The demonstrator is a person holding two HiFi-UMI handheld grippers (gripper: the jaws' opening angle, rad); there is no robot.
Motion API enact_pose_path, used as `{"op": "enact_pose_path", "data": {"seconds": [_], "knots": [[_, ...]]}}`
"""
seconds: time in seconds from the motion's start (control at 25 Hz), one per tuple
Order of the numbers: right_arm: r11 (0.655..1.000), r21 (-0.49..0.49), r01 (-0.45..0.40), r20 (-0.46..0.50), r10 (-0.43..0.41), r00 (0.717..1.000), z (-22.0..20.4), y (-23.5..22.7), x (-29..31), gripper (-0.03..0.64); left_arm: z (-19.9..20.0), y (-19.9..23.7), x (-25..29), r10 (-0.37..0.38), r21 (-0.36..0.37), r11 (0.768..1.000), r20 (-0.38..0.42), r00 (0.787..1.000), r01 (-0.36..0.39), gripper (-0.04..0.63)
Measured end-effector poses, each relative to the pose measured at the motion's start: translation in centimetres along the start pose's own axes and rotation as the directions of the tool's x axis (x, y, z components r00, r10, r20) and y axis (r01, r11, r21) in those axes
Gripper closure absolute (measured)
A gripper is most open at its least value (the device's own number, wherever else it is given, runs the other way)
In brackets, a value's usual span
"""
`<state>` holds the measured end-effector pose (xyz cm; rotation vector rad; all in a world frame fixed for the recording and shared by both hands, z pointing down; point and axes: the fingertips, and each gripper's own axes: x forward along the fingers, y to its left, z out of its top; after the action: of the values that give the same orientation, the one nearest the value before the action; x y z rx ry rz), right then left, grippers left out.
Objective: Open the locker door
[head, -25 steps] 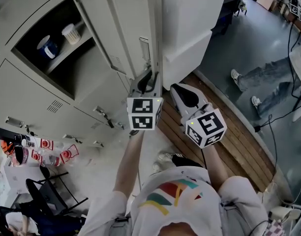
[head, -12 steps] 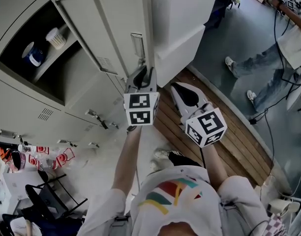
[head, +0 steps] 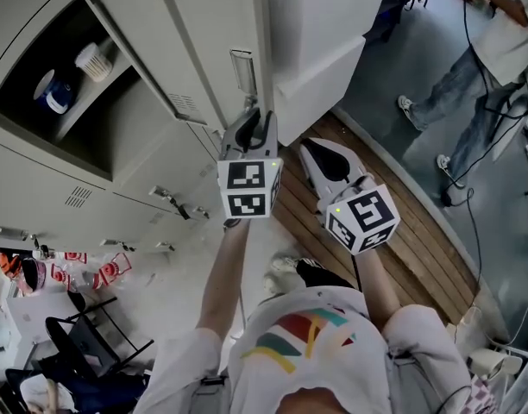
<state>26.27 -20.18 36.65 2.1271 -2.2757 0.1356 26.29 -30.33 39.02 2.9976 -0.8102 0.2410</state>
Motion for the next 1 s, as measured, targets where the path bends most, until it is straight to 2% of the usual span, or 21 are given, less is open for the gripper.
{"op": "enact_pose_path", "data": {"seconds": [0.28, 1.0], "knots": [[1.0, -0.01, -0.013, -0.004, 0.013, 1.0, -0.2, 0.7, 0.1, 0.601, 0.0, -0.7, -0.4, -0.053, -0.016, 0.998, 0.007, 0.999, 0.053, 0.508], [0.998, -0.04, -0.055, 0.042, 0.057, 0.998, 1.8, 3.5, 0.7, 0.601, 0.5, 0.4, -3.0, -0.027, -0.002, 1.0, 0.033, 0.999, 0.027, 0.48]]}}
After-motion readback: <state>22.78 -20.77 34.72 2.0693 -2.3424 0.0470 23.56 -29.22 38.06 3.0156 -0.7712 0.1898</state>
